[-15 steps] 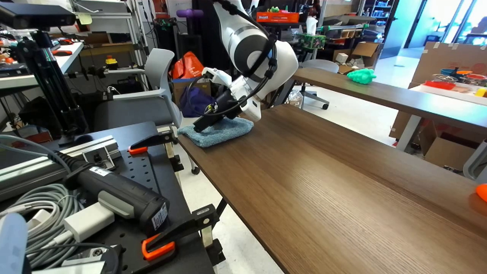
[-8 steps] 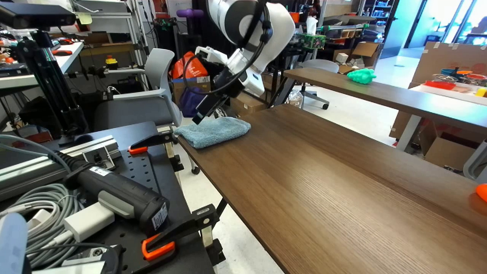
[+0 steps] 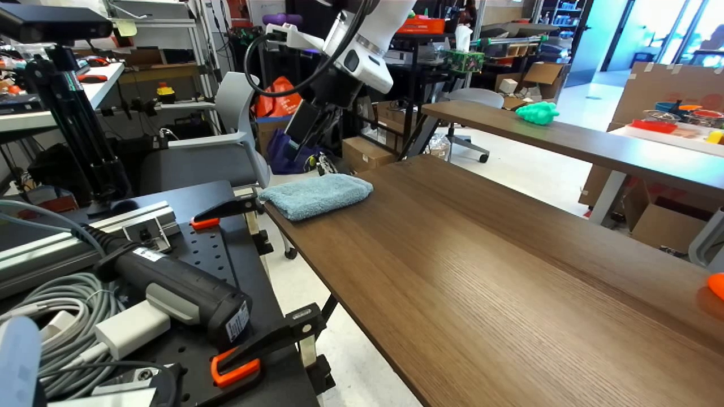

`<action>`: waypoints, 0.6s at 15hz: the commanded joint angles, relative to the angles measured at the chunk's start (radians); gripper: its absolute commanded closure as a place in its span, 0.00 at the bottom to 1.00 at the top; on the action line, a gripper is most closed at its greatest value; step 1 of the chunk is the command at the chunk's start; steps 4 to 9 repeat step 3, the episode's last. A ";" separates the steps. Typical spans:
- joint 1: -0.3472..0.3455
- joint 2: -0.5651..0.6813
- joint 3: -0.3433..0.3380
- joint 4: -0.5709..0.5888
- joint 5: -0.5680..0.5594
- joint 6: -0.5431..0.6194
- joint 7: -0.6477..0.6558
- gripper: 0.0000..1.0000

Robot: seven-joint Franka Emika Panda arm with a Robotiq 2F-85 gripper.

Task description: Wipe the table with the towel

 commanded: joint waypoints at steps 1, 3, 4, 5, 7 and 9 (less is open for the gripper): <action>-0.004 0.011 0.003 0.005 -0.002 -0.001 0.002 0.00; -0.003 0.023 0.003 0.010 -0.002 -0.001 0.001 0.00; -0.003 0.023 0.003 0.010 -0.002 -0.001 0.001 0.00; -0.003 0.023 0.003 0.010 -0.002 -0.001 0.001 0.00; -0.003 0.023 0.003 0.010 -0.002 -0.001 0.001 0.00; -0.003 0.023 0.003 0.010 -0.002 -0.001 0.001 0.00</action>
